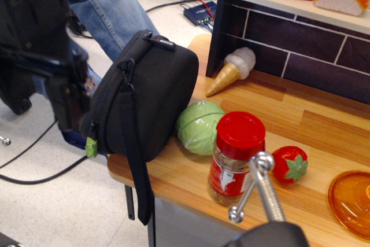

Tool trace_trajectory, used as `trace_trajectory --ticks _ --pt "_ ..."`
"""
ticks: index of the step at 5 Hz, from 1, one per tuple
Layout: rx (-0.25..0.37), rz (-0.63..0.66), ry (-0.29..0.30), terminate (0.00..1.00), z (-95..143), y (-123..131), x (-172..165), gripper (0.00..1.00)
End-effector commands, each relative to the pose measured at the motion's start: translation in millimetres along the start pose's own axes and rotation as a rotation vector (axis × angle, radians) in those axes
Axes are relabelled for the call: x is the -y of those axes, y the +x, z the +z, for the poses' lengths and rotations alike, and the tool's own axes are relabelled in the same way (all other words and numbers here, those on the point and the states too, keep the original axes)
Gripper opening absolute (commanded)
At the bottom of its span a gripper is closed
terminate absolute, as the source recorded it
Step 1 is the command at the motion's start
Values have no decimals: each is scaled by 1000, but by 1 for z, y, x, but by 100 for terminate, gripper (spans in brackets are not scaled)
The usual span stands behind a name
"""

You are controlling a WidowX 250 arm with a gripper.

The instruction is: Unzip zipper bag

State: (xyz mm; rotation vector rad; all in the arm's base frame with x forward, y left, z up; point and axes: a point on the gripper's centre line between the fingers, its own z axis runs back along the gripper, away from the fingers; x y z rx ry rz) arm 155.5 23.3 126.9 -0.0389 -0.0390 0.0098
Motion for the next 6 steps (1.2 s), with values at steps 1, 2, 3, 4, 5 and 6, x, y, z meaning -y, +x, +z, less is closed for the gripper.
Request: trace_trajectory --ticks 1,2,3,4,5,6 --pt "114 -37 54 0 -39 12 -11 100" --pt "105 -35 51 0 -51 20 -11 100" --pt "106 -75 76 0 -62 24 -14 100" --pt "80 -56 63 0 -71 31 -20 100" --pt "101 -36 86 0 -81 32 -19 100" --pt "131 -18 77 0 -84 32 -19 100"
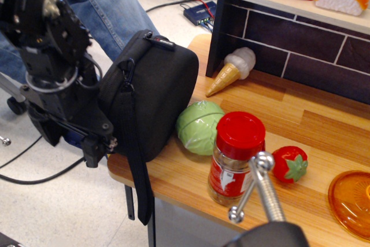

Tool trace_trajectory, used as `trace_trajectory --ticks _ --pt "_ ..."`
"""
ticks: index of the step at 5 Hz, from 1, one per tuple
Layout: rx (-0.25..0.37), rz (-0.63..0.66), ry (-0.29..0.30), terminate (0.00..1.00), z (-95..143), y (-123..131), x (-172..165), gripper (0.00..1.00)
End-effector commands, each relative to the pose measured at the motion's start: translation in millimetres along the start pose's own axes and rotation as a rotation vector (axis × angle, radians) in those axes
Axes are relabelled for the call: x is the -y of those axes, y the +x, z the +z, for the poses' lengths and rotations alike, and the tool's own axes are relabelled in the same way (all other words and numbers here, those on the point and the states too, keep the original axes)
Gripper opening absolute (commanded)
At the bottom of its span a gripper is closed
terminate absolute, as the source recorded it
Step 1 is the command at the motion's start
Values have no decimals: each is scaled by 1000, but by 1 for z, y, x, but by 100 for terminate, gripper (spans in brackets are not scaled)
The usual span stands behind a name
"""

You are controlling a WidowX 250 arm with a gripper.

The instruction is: Unzip zipper bag

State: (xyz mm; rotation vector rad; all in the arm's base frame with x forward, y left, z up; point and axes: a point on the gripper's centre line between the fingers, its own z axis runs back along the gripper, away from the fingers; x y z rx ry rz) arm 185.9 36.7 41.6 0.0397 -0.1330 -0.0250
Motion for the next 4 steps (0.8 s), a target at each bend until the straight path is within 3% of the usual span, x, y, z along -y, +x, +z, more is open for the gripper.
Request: trace_trajectory --ticks 1,3,4 --pt "49 2 -5 0 3 4 -1 0" --pt "165 11 10 0 18 11 3 0" --pt "216 67 -3 0 42 27 6 0"
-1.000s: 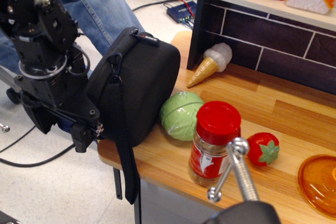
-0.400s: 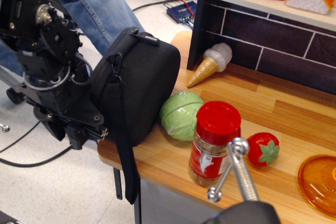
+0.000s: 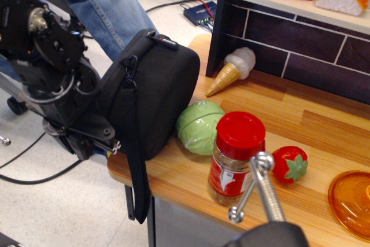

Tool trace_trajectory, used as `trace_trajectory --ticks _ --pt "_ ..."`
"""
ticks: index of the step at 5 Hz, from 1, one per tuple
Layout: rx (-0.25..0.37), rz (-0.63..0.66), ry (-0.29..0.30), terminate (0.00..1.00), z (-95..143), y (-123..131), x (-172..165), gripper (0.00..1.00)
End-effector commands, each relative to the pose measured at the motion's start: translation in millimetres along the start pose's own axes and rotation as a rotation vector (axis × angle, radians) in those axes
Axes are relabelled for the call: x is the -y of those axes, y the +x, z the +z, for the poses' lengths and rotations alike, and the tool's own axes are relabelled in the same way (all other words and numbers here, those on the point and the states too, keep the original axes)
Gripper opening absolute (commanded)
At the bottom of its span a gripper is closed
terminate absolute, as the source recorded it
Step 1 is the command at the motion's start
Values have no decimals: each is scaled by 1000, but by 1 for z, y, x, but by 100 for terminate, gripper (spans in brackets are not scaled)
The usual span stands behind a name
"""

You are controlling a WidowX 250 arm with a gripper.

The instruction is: Unzip zipper bag

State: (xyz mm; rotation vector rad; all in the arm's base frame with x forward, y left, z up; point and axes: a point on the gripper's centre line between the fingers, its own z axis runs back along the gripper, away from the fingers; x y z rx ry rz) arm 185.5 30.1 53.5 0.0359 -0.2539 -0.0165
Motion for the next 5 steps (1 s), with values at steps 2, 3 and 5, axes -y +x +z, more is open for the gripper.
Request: trace_trajectory --ticks 2,3,5 --pt "122 213 -34 0 71 75 19 0" --pt "88 239 -51 0 80 77 22 0" --pt "60 273 -56 0 87 86 20 100"
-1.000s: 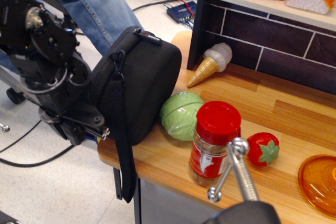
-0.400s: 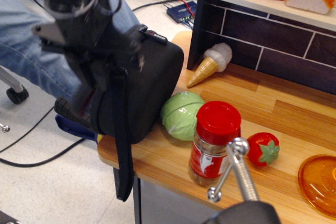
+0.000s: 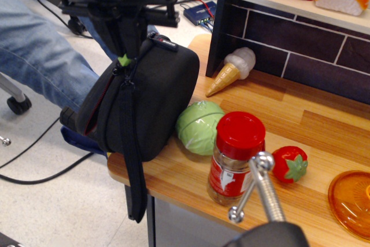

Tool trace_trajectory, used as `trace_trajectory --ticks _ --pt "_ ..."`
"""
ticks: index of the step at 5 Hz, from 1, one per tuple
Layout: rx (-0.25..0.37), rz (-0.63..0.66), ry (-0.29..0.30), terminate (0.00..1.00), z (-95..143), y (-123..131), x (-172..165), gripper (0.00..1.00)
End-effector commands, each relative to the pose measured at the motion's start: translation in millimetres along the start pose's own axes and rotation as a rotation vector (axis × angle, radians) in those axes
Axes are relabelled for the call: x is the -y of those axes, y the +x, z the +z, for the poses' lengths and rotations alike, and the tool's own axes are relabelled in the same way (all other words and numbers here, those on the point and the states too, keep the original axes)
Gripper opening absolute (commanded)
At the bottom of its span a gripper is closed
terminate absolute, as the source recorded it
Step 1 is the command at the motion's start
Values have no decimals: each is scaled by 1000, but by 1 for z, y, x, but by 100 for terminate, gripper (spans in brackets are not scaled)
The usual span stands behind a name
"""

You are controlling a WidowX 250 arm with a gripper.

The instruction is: Unzip zipper bag

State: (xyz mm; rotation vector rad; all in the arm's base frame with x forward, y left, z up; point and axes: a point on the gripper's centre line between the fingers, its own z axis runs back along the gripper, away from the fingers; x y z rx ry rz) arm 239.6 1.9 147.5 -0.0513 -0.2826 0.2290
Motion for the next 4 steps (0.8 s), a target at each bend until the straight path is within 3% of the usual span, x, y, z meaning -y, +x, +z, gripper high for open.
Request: trace_trajectory --ticks 1,3,4 --pt "34 18 -6 0 8 11 -1 100" --pt "34 18 -6 0 8 11 -1 100" --pt "34 18 -6 100 8 11 -1 100"
